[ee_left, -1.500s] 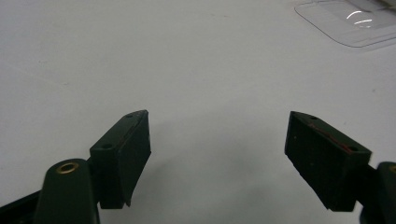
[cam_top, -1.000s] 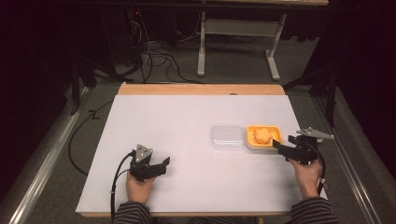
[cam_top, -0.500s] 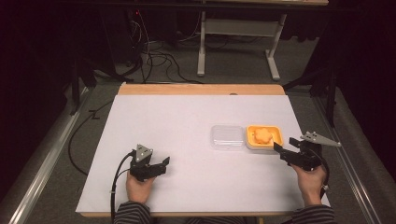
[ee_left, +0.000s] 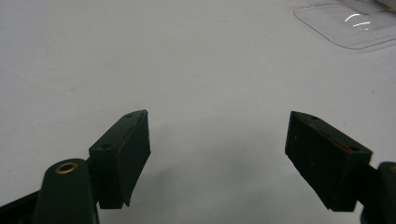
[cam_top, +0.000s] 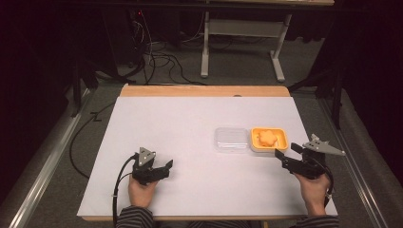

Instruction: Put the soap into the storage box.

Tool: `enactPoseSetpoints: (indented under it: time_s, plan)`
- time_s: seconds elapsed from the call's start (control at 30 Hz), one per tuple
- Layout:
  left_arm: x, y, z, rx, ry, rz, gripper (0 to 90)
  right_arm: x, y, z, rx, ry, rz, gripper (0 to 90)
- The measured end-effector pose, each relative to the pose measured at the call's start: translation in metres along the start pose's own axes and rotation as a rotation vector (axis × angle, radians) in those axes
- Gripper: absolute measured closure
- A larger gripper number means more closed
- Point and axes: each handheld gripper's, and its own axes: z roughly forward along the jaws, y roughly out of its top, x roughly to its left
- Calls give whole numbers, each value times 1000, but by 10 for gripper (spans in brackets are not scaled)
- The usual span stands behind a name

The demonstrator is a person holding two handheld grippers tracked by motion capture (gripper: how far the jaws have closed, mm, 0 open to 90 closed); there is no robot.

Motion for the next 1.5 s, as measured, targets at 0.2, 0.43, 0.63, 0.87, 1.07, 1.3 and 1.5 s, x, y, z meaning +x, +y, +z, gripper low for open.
enactPoseSetpoints:
  time_s: [0.2, 0.43, 0.63, 0.87, 1.07, 1.3, 1.5]
  plan:
    - [0, 0, 0, -1, -1, -2, 229, 4, -5, -4, -13, 9, 0, 292]
    - [0, 1, 0, 3, -4, -8, 227, 12, -9, -6, -13, 7, -17, 292]
    - [0, 0, 0, 0, -6, -12, 229, 21, -15, -5, -11, 14, -14, 293]
    - [0, 0, 0, 0, -5, -4, 230, 27, -20, -8, -8, 17, -20, 294]
    - [0, 0, 0, -1, -2, -7, 232, 31, -23, -8, -4, 24, -25, 295]
    - [0, 0, 0, 1, -3, -9, 235, 37, -27, -5, -11, 29, -29, 296]
    - [1, 0, 0, 7, -2, -3, 236, 42, -28, 0, -7, 42, -35, 297]
